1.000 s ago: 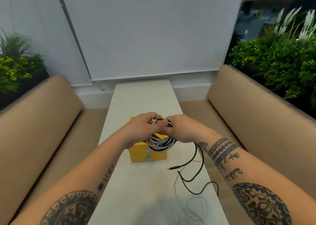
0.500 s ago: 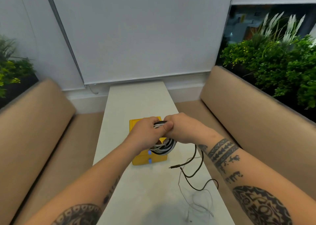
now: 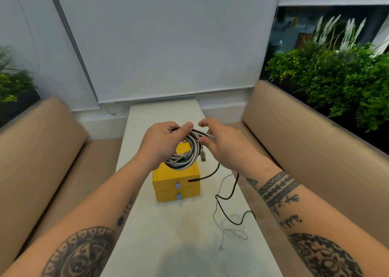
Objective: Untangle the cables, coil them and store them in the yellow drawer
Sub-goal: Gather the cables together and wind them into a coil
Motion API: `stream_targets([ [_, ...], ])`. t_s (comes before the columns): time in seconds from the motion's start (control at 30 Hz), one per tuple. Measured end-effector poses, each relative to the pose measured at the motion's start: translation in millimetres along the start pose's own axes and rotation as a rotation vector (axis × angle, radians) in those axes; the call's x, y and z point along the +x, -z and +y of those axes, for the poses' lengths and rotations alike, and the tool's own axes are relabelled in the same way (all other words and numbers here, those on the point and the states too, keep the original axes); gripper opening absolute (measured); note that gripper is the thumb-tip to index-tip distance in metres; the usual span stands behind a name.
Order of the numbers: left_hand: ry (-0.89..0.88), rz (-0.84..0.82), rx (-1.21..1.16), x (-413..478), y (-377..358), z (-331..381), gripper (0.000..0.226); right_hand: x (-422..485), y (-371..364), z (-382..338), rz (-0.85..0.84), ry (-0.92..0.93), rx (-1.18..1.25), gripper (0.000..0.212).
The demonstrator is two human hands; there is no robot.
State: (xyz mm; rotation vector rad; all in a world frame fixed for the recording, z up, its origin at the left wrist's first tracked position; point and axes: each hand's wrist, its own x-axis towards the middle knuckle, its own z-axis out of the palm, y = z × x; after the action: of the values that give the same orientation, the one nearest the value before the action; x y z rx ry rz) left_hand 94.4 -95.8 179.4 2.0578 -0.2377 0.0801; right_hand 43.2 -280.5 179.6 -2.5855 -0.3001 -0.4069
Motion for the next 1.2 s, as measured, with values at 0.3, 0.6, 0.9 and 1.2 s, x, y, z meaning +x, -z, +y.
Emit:
stream_targets([
  [0.3, 0.032, 0.086, 0.015, 7.2, -5.8, 9.7, 0.044, -4.9, -9.1, 11.0, -0.154, -0.112, 0.131, 0.021],
  [0.6, -0.048, 0.063, -0.465, -7.7, -27.3, -5.0, 0.043, -2.8, -2.5, 52.5, -0.872, -0.522, 1.634, 0.035],
  [0.9, 0.098, 0.274, -0.732, -14.2, -45.0, -14.7, 0.054, -3.7, -12.2, 26.2, -0.515, -0.455, 1.328, 0.039],
  [1.2, 0.232, 0.436, -0.802, -17.3, -51.7, 5.5, 0.040, -13.3, -47.7, 2.9, 0.173, -0.109, 0.448, 0.035],
])
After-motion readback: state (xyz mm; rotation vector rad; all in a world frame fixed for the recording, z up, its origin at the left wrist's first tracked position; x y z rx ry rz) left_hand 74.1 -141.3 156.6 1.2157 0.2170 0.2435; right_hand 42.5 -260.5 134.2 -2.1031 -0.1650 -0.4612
